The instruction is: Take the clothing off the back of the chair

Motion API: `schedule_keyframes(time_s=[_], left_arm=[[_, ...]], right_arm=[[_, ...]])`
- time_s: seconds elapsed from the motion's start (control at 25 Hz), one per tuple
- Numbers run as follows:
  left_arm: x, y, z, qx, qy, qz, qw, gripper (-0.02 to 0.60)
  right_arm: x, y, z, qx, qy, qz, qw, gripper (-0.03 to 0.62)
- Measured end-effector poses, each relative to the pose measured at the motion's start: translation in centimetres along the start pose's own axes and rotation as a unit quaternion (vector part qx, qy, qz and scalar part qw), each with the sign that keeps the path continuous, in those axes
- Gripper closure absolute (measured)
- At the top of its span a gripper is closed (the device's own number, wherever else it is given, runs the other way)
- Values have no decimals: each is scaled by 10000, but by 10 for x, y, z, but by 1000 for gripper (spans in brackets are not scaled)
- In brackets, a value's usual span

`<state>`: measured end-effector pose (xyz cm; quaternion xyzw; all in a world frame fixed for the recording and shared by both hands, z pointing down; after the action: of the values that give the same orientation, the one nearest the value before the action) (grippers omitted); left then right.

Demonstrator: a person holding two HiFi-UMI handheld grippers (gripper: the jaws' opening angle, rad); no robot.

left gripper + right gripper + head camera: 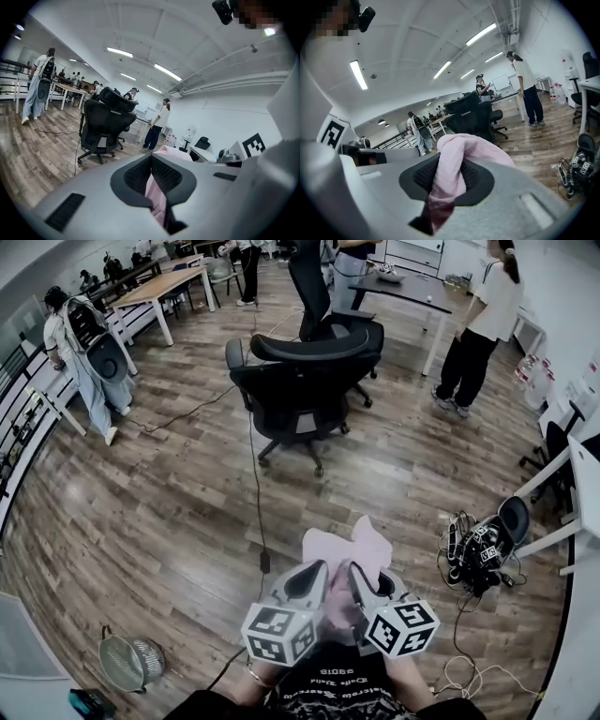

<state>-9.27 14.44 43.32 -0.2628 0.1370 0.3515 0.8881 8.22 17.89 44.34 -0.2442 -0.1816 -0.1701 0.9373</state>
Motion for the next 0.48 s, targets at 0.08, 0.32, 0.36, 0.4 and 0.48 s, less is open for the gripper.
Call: schedule_keyframes(time_s=[0.08, 0.32, 0.36, 0.4, 0.48], left_arm=[[1, -2, 1, -13, -46, -40, 10000, 572], [7, -6, -1, 4, -26, -178, 9998, 572], [8, -7, -1, 13, -15, -195, 9998, 572], [8, -7, -1, 26, -31, -207, 9998, 572], [9, -9, 0, 45, -76, -221, 9997, 572]], right_arm=[[1, 0, 0, -10, 26, 1, 10000, 522], [7, 0, -5, 74, 116, 48, 9999, 523], [7, 0, -6, 86, 146, 49, 9998, 523], [7, 0, -7, 91, 180, 45, 9998, 523], [8, -1, -7, 90, 236, 23, 9997, 524]])
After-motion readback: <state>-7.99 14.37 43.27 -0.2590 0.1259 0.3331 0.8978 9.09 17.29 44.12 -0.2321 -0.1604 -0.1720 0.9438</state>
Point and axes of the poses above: the fingertips, and each gripper's own axes: y backward along the fingers, x to its right, z out of its underside, the point moved 10 cm from there along y, backward along the fingers, and after that the axes turned 3 degrees about -x, right-handed, at the moved point
